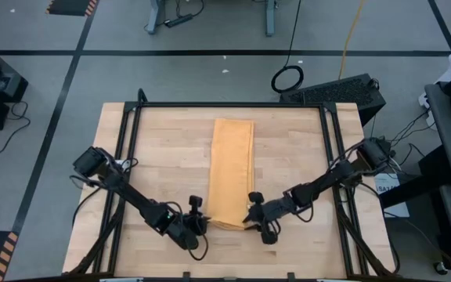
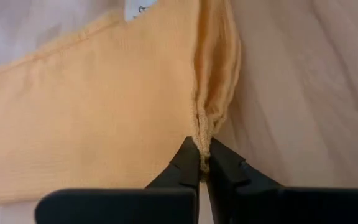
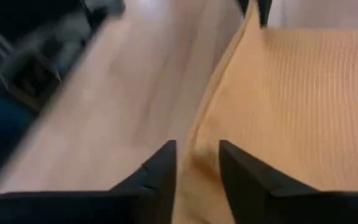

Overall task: Roll towel
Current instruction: Roll the yellow towel

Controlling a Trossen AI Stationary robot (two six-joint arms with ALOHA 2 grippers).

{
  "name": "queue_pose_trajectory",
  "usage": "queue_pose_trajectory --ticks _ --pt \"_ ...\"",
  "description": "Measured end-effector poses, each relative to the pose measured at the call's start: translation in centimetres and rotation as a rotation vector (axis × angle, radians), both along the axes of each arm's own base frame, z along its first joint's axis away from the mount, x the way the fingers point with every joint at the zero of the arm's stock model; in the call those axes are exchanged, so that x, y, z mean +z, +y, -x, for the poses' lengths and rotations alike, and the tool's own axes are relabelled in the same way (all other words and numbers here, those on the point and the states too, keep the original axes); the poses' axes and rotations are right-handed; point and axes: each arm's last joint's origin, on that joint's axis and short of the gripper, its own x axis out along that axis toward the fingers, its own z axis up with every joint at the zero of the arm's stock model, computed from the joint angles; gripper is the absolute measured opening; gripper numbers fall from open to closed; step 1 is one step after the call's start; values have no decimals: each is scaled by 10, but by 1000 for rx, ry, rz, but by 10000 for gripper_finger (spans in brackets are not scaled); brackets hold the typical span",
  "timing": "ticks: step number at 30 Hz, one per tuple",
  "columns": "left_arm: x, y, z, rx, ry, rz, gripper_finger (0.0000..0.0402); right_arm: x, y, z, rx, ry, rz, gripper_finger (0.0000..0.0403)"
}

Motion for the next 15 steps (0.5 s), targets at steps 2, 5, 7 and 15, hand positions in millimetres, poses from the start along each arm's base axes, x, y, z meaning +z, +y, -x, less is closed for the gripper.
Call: queue_pose_trajectory --ticks 2,5,7,15 --pt "2 3 -2 2 5 26 11 -5 6 7 50 9 137 149" --pt "3 7 -6 7 2 53 10 -10 18 20 86 21 322 191" --pt "4 9 -8 7 3 76 10 -13 25 29 84 29 406 214" --pt "3 18 -14 18 28 134 14 -12 51 51 103 -64 647 273"
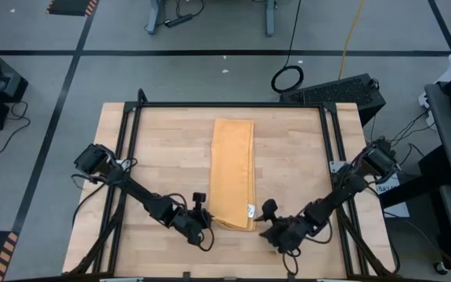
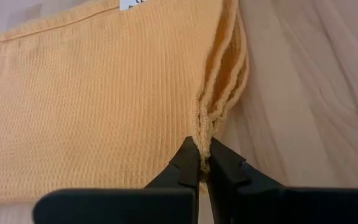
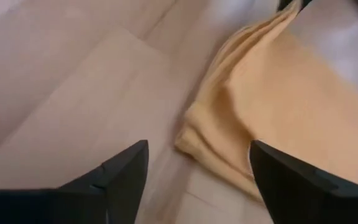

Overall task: Roll towel
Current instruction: Roll the yellow towel

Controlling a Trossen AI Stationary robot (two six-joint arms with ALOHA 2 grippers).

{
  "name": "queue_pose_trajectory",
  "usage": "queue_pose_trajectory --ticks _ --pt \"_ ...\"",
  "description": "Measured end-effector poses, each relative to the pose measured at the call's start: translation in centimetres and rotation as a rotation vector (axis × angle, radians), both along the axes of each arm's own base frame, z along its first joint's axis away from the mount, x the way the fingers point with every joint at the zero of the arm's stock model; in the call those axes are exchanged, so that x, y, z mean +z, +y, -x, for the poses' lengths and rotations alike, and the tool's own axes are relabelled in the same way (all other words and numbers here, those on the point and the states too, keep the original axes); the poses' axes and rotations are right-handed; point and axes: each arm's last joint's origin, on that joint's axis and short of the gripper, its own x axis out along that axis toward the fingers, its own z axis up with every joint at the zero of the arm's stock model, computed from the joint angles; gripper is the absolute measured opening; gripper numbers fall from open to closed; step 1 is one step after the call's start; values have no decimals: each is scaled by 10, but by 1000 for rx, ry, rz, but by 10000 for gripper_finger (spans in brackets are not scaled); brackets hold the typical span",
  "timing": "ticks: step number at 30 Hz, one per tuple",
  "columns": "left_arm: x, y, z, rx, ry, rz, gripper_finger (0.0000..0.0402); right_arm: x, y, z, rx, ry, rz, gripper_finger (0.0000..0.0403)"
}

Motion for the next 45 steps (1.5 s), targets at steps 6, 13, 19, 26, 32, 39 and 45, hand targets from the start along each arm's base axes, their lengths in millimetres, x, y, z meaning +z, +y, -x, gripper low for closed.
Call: queue_pose_trajectory --ticks 6,13,19,26,32,39,45 --pt "0 4 -2 0 10 17 16 1 -5 -4 62 -14 118 287" --pt "0 7 -4 2 20 33 17 -3 -18 -17 184 42 142 276" --pt "-1 10 -5 6 22 36 17 -12 -20 -27 242 -4 179 274" --pt "-1 14 -8 -1 38 68 17 -12 -24 -32 266 -8 200 269" --pt "-1 21 -11 11 44 79 18 -13 -32 -36 297 17 150 208" --pt "-1 26 -14 -3 61 108 18 -15 -41 -41 276 40 96 115" --pt "-1 26 -14 5 59 113 18 -15 -44 -42 203 46 42 40"
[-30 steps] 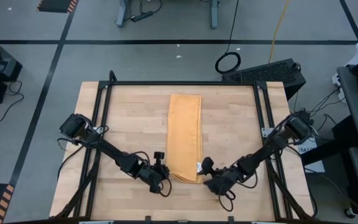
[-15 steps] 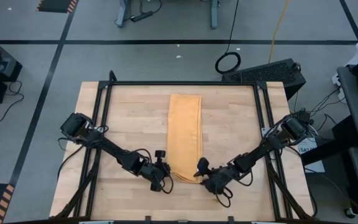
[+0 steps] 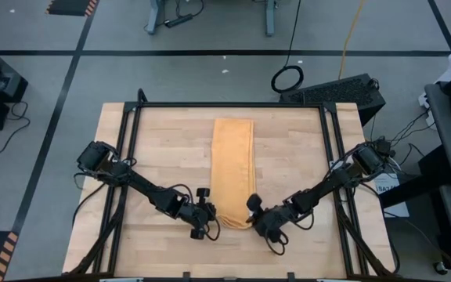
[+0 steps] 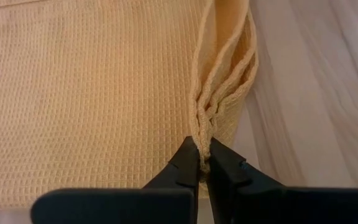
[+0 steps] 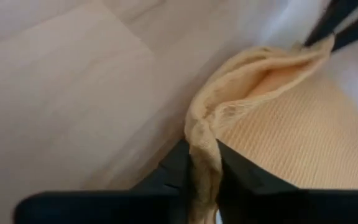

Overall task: Roll towel
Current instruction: Roll the yellow towel

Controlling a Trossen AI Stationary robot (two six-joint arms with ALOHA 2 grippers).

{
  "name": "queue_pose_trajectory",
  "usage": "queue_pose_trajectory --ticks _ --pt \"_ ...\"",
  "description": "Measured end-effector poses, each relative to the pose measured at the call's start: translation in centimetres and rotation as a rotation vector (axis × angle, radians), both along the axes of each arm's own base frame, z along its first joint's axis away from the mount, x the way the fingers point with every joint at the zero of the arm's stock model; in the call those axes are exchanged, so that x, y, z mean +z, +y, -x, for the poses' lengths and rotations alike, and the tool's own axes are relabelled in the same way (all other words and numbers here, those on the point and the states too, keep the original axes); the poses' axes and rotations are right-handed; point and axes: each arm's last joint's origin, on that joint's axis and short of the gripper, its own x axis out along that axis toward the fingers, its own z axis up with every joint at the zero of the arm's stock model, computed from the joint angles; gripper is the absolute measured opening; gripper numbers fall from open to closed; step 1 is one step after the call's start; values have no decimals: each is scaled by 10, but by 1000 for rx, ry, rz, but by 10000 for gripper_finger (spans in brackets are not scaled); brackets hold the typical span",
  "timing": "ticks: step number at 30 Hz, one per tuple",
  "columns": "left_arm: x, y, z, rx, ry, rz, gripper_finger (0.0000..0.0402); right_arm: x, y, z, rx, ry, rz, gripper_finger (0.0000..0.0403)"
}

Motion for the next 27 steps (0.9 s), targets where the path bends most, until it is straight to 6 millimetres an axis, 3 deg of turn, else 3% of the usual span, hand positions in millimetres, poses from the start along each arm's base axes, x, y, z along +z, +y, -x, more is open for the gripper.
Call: queue_pose_trajectory --ticks 2,5,11,19,27 --pt "1 -3 0 2 -10 3 21 0 0 0 -47 7 -42 15" --pt "2 -10 3 0 -28 15 42 0 0 0 -139 11 -134 9" --pt "2 -30 14 18 -63 -19 122 1 2 0 -359 14 -348 5" --pt "4 -57 35 70 -165 -159 216 2 7 2 -491 23 -504 3" --pt "-4 -72 44 18 -198 -261 242 4 6 -1 -538 13 -584 2"
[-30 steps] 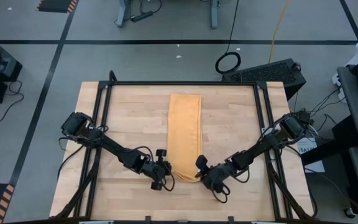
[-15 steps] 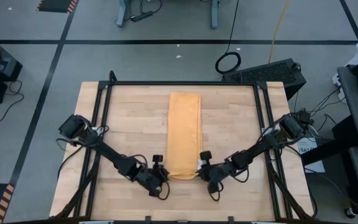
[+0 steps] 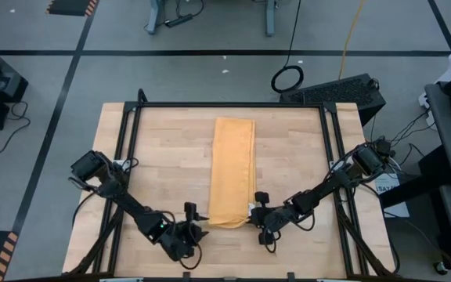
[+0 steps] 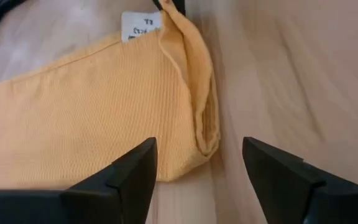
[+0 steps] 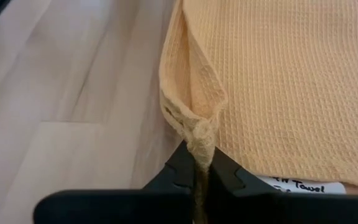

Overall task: Roll towel
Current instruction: Roll the yellow towel

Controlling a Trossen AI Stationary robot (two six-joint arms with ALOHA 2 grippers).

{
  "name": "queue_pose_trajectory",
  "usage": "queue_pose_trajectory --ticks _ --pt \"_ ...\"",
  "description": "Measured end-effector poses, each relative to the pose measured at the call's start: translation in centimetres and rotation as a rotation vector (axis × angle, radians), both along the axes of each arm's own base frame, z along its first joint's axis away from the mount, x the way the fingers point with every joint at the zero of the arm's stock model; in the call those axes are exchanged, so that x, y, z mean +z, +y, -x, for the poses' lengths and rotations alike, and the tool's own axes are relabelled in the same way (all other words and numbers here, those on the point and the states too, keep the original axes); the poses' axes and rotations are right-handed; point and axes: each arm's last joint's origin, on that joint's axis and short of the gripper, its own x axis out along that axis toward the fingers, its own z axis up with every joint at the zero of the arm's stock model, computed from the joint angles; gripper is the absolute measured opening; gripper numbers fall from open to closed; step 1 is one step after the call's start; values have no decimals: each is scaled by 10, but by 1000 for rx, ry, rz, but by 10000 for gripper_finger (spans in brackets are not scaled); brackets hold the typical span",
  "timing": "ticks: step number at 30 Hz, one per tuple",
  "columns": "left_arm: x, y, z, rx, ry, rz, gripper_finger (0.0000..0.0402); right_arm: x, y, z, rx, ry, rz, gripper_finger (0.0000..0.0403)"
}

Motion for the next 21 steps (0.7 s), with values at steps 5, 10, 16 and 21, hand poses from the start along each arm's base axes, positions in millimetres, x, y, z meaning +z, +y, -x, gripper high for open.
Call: queue_pose_trajectory --ticks 5,10,16,21 --pt "-19 -2 -4 -114 39 -173 242 1 -3 -3 -10 6 -46 2" --pt "-24 -2 -5 -159 55 -263 242 1 -3 -3 -14 8 -51 2" --pt "-24 6 -12 -174 82 -267 205 1 -3 -3 -14 5 -52 2" --pt "-25 15 -19 -214 127 -216 91 2 -3 -3 -12 -3 -55 2"
